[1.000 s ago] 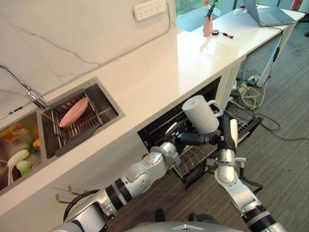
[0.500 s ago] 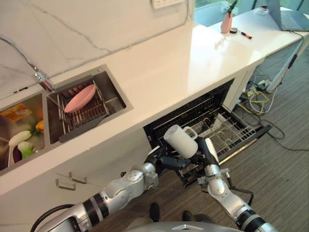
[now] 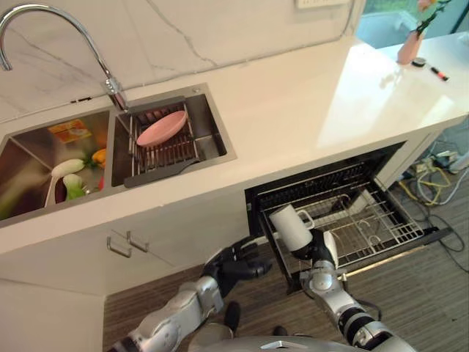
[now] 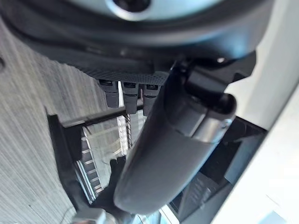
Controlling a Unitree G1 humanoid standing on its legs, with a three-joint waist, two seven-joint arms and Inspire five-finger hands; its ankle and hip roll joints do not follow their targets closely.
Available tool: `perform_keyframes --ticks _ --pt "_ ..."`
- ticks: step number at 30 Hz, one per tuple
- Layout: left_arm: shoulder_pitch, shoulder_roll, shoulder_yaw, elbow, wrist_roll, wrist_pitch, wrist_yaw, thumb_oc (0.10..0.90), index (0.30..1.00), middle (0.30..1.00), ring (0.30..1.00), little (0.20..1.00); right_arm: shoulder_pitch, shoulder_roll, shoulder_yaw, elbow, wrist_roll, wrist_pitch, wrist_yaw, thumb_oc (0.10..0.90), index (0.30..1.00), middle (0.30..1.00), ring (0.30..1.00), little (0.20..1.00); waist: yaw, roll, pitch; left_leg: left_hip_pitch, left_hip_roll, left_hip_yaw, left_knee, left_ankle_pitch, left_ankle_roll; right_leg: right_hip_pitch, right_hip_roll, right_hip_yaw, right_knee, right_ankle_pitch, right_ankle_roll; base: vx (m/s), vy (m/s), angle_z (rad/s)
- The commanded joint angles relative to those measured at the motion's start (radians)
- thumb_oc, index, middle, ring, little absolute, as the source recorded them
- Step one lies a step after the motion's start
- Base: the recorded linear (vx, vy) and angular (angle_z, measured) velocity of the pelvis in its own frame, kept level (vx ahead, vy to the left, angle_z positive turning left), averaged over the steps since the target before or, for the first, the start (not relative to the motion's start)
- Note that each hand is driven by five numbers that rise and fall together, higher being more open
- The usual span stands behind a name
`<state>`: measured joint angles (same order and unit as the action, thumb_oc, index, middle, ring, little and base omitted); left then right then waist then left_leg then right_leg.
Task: Place the dishes in the dishwasher.
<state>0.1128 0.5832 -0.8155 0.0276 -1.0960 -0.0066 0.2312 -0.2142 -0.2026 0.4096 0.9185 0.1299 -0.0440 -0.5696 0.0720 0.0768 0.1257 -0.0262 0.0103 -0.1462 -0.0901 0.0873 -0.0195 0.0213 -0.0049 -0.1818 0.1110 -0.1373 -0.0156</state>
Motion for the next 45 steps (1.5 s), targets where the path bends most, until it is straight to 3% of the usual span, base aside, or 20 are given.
perform_keyframes --ticks 1,6,10,11,12,17,19,25,26,28,29,30,31,32,35,37,38,39,41,45 --pt "-0.106 -0.016 0.017 -0.126 -0.010 -0.059 -0.041 0.800 0.900 0.900 0.900 0.900 -0.088 -0.010 -0.002 -0.015 0.016 -0.028 -0.057 0.400 0.300 0.300 0.300 0.300 -0.020 -0.040 0.017 0.081 0.005 0.054 0.003 -0.131 -0.016 0.041 -0.122 0.021 -0.198 0.124 0.177 0.00 -0.007 0.05" --pt "-0.094 0.000 0.012 -0.132 -0.010 -0.056 -0.052 0.800 0.900 0.900 0.900 0.900 -0.120 -0.031 -0.012 0.057 -0.001 -0.010 -0.060 0.400 0.300 0.300 0.300 0.300 -0.018 -0.033 0.024 0.066 0.003 0.057 0.003 -0.129 -0.016 0.022 -0.123 0.025 -0.198 0.130 0.178 0.00 -0.001 0.01" --pt "-0.093 0.009 0.016 -0.128 -0.012 -0.052 -0.074 0.800 0.900 0.900 0.900 0.900 -0.146 -0.037 0.013 0.152 -0.008 0.026 0.009 0.400 0.300 0.300 0.300 0.300 -0.013 -0.030 0.025 0.054 0.002 0.061 0.003 -0.126 -0.015 0.010 -0.125 0.034 -0.198 0.134 0.178 0.00 -0.008 -0.01" --pt "-0.092 0.016 0.023 -0.122 -0.006 -0.047 -0.086 0.800 0.900 0.900 0.900 0.900 -0.163 -0.042 0.030 0.194 -0.003 0.049 0.051 0.687 0.731 0.731 0.731 0.731 -0.010 -0.029 0.025 0.053 0.002 0.062 0.003 -0.125 -0.016 0.008 -0.124 0.038 -0.198 0.135 0.177 0.00 0.000 0.00" --pt "-0.092 0.016 0.024 -0.122 -0.006 -0.046 -0.086 0.800 0.900 0.900 0.900 0.900 -0.164 -0.041 0.030 0.195 -0.003 0.049 0.052 0.800 0.900 0.900 0.900 0.900 -0.010 -0.029 0.025 0.053 0.002 0.062 0.003 -0.125 -0.016 0.008 -0.124 0.039 -0.198 0.135 0.177 0.00 0.000 0.00" --pt "-0.078 0.039 0.065 -0.056 0.094 -0.014 -0.097 0.800 0.900 0.900 0.900 0.900 -0.224 -0.054 0.052 0.224 -0.010 0.083 0.084 0.800 0.900 0.900 0.900 0.900 -0.003 -0.017 0.032 0.049 0.001 0.059 0.003 -0.118 -0.017 0.004 -0.124 0.042 -0.198 0.136 0.176 0.00 0.000 0.00" --pt "-0.043 0.012 0.121 0.075 0.248 0.017 -0.084 0.800 0.900 0.900 0.900 0.900 -0.243 -0.060 0.049 0.203 -0.018 0.092 0.081 0.800 0.900 0.900 0.900 0.900 0.003 -0.010 0.032 0.044 -0.001 0.056 0.003 -0.113 -0.017 0.001 -0.123 0.040 -0.198 0.133 0.175 0.00 0.000 0.00" --pt "0.043 -0.058 0.211 0.321 0.521 0.078 -0.114 0.800 0.900 0.900 0.900 0.900 -0.263 -0.079 0.027 0.147 -0.034 0.108 0.084 0.800 0.900 0.900 0.900 0.900 0.014 0.002 0.033 0.037 -0.001 0.057 0.003 -0.112 -0.015 -0.003 -0.122 0.033 -0.198 0.126 0.174 0.00 0.000 0.00" --pt "0.065 -0.093 0.251 0.447 0.684 0.092 -0.141 0.800 0.900 0.900 0.900 0.900 -0.269 -0.095 0.027 0.125 -0.053 0.110 0.099 0.800 0.900 0.900 0.900 0.900 0.018 0.003 0.031 0.038 0.000 0.060 0.003 -0.112 -0.014 -0.002 -0.121 0.033 -0.198 0.123 0.173 0.00 0.000 0.00" --pt "0.075 -0.120 0.279 0.538 0.775 0.093 -0.156 0.800 0.900 0.900 0.900 0.900 -0.276 -0.106 0.026 0.112 -0.062 0.109 0.113 0.800 0.900 0.900 0.900 0.900 0.020 0.001 0.028 0.040 0.001 0.061 0.003 -0.114 -0.013 -0.001 -0.121 0.034 -0.198 0.122 0.173 0.00 0.000 0.00" --pt "0.081 -0.185 0.338 0.719 0.867 0.092 -0.160 0.800 0.900 0.900 0.900 0.900 -0.278 -0.125 0.016 0.077 -0.078 0.106 0.135 0.800 0.900 0.900 0.900 0.900 0.024 -0.005 0.023 0.043 0.003 0.063 0.003 -0.114 -0.014 0.001 -0.120 0.035 -0.198 0.121 0.172 0.00 0.000 0.00" --pt "0.077 -0.191 0.339 0.728 0.870 0.087 -0.160 0.800 0.900 0.900 0.900 0.900 -0.279 -0.127 0.018 0.076 -0.078 0.106 0.136 0.800 0.900 0.900 0.900 0.900 0.023 -0.003 0.024 0.043 0.003 0.063 0.003 -0.115 -0.014 0.002 -0.120 0.035 -0.198 0.121 0.172 0.02 0.022 -0.03" --pt "0.046 -0.279 0.397 0.976 0.932 0.089 -0.154 0.800 0.900 0.900 0.900 0.900 -0.276 -0.140 0.002 0.039 -0.078 0.093 0.152 0.800 0.900 0.900 0.900 0.900 0.022 -0.011 0.015 0.049 0.006 0.067 0.003 -0.117 -0.016 0.006 -0.119 0.037 -0.198 0.118 0.172 0.01 0.029 -0.04" --pt "0.027 -0.308 0.426 1.087 0.955 0.085 -0.139 0.800 0.900 0.900 0.900 0.900 -0.274 -0.147 -0.009 0.012 -0.071 0.084 0.160 0.800 0.900 0.900 0.900 0.900 0.019 -0.015 0.012 0.050 0.007 0.069 0.003 -0.117 -0.016 0.006 -0.118 0.039 -0.198 0.118 0.171 0.01 0.030 -0.04" --pt "0.005 -0.333 0.457 1.176 0.976 0.081 -0.134 0.800 0.900 0.900 0.900 0.900 -0.262 -0.154 -0.023 -0.033 -0.064 0.070 0.166 0.800 0.900 0.900 0.900 0.900 0.016 -0.020 0.011 0.053 0.008 0.072 0.003 -0.118 -0.017 0.008 -0.117 0.041 -0.198 0.117 0.171 0.01 0.019 -0.09" --pt "-0.019 -0.358 0.516 1.282 0.998 0.081 -0.114 0.800 0.900 0.900 0.900 0.900 -0.206 -0.179 -0.060 -0.168 -0.052 0.042 0.174 0.800 0.900 0.900 0.900 0.900 0.008 -0.030 0.008 0.062 0.011 0.077 0.003 -0.122 -0.018 0.013 -0.115 0.045 -0.198 0.117 0.169 0.01 0.025 -0.11" --pt "-0.031 -0.370 0.574 1.338 1.013 0.081 -0.104 0.800 0.900 0.900 0.900 0.900 -0.128 -0.210 -0.105 -0.322 -0.046 0.008 0.192 0.800 0.900 0.900 0.900 0.900 -0.001 -0.041 0.000 0.070 0.014 0.083 0.003 -0.126 -0.019 0.018 -0.114 0.045 -0.198 0.116 0.168 0.01 0.011 0.04" --pt "-0.030 -0.371 0.573 1.339 1.013 0.081 -0.104 0.800 0.900 0.900 0.900 0.900 -0.125 -0.211 -0.107 -0.325 -0.047 0.010 0.193 0.800 0.900 0.900 0.900 0.900 -0.001 -0.041 0.000 0.071 0.014 0.083 0.003 -0.127 -0.019 0.019 -0.114 0.045 -0.198 0.116 0.168 0.01 0.015 0.06" --pt "-0.036 -0.381 0.636 1.384 1.048 0.086 -0.103 0.800 0.900 0.900 0.900 0.900 -0.009 -0.257 -0.186 -0.542 -0.032 -0.047 0.230 0.800 0.900 0.900 0.900 0.900 -0.011 -0.058 -0.015 0.084 0.018 0.090 0.003 -0.133 -0.019 0.029 -0.113 0.046 -0.198 0.115 0.167 0.01 0.007 -0.05" --pt "-0.057 -0.393 0.713 1.418 1.056 0.085 -0.095 0.800 0.900 0.900 0.900 0.900 0.128 -0.287 -0.279 -0.769 -0.034 -0.110 0.274 0.800 0.900 0.900 0.900 0.900 -0.024 -0.078 -0.041 0.099 0.025 0.100 0.003 -0.142 -0.020 0.040 -0.111 0.048 -0.198 0.112 0.165 0.03 0.002 -0.03"
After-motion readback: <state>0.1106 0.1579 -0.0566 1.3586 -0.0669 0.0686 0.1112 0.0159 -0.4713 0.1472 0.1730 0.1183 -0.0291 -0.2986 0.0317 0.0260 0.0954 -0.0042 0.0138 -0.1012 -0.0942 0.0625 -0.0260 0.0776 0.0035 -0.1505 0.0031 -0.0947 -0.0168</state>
